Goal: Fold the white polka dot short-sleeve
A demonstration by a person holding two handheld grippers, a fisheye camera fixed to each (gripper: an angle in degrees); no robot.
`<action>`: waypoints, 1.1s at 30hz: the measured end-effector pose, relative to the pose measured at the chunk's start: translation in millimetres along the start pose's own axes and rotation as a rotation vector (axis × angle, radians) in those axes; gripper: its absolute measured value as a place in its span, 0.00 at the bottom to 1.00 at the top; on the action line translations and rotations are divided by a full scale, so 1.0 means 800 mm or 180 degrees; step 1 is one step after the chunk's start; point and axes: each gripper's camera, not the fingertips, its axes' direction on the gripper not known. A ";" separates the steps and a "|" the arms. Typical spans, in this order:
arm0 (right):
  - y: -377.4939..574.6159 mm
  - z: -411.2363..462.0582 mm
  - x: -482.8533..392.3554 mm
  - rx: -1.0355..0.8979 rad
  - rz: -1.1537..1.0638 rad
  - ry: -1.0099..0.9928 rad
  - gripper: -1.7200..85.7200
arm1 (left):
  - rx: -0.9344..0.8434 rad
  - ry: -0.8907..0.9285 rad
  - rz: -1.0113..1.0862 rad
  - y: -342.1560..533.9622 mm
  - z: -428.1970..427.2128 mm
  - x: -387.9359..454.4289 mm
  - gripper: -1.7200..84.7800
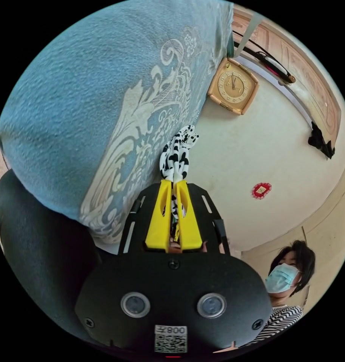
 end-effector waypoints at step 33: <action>0.137 0.005 -0.023 -0.0142 0.0461 0.0666 0.04 | -0.0509 -0.1205 0.0526 0.135 -0.052 0.026 0.05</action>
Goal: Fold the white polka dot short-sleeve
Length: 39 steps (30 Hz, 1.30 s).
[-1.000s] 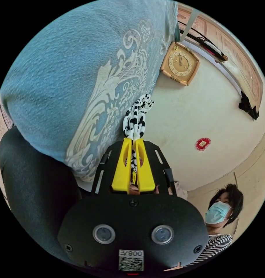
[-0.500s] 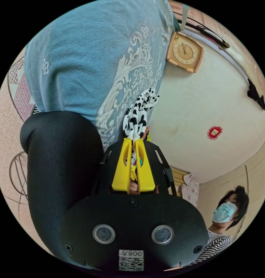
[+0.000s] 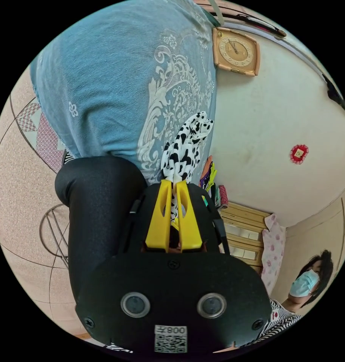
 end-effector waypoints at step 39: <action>-0.226 0.147 -0.441 0.0148 -0.2184 0.2486 0.02 | -0.0170 -0.0054 0.0252 0.031 -0.024 -0.004 0.05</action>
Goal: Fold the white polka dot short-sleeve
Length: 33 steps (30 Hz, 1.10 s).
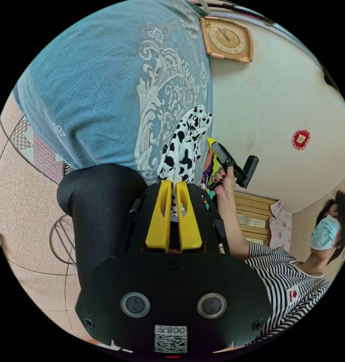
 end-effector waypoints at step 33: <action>0.392 0.079 0.156 -0.0226 0.1793 -0.1818 0.10 | 0.0106 0.0186 0.0004 -0.015 -0.032 -0.005 0.05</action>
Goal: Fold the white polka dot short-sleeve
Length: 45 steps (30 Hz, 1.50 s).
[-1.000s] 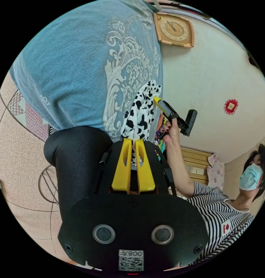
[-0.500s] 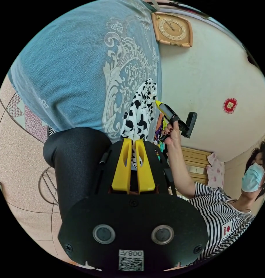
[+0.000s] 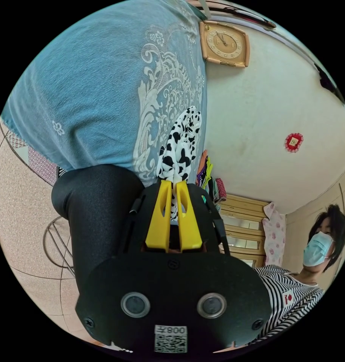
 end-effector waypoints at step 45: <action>0.095 0.049 0.318 0.0041 0.0293 -0.1063 0.05 | 0.0047 0.0005 0.0006 -0.028 0.122 0.057 0.05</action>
